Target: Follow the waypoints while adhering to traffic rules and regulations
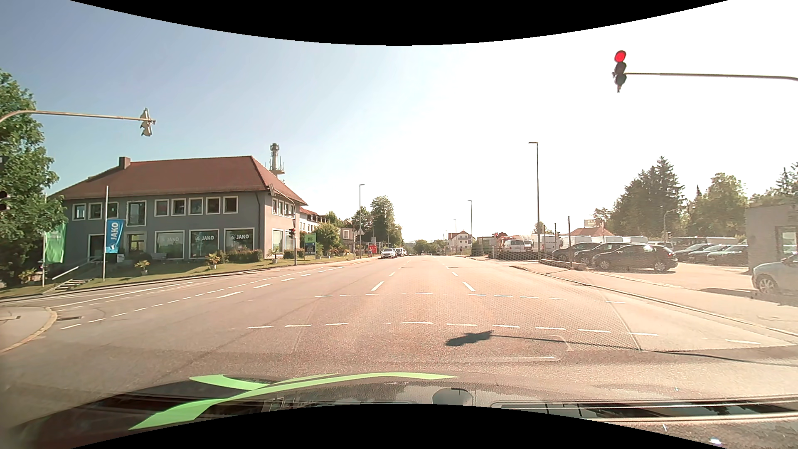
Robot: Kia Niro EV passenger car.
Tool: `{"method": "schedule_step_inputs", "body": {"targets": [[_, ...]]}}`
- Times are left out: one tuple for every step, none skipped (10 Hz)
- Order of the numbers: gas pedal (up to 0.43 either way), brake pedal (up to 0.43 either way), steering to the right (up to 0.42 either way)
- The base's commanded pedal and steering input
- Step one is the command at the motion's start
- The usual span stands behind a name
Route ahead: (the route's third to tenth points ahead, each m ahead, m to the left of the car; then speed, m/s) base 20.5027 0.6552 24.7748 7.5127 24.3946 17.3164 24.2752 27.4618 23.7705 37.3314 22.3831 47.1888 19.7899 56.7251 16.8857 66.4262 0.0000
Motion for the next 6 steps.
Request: {"method": "schedule_step_inputs", "body": {"targets": [[0.0,0.28,-0.006],[0.0,0.28,-0.005],[0.0,0.28,-0.005],[0.0,0.274,-0.005],[0.0,0.28,-0.005],[0.0,0.28,-0.005]]}}
